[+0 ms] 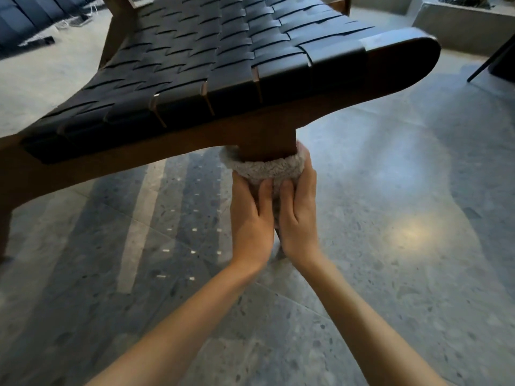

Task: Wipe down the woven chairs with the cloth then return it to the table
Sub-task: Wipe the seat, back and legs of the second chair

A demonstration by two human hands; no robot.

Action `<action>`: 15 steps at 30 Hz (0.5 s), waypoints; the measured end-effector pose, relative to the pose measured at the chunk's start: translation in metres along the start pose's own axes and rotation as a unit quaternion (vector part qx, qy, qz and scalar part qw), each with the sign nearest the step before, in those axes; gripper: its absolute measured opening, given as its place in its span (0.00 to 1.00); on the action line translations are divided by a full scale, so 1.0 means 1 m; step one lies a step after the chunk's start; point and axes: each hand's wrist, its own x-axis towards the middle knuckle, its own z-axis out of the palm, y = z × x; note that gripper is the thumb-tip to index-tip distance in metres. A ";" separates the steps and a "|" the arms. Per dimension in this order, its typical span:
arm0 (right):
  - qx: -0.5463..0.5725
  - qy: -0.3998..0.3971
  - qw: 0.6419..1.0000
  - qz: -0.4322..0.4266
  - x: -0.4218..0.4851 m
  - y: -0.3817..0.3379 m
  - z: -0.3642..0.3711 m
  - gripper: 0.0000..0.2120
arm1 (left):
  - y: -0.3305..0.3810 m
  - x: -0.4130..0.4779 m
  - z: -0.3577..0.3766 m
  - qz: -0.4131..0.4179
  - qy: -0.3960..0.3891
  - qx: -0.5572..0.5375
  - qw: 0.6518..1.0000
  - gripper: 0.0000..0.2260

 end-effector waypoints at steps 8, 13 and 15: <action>-0.016 -0.066 0.979 0.194 -0.056 0.072 -0.022 0.20 | -0.086 -0.029 0.016 -0.127 -0.200 0.129 0.963 0.16; -0.042 -0.139 0.956 0.254 -0.058 0.088 -0.033 0.20 | -0.103 -0.035 0.024 -0.203 -0.281 0.177 0.921 0.19; -0.020 -0.164 0.956 0.241 -0.056 0.082 -0.037 0.21 | -0.099 -0.038 0.024 -0.199 -0.255 0.162 0.932 0.19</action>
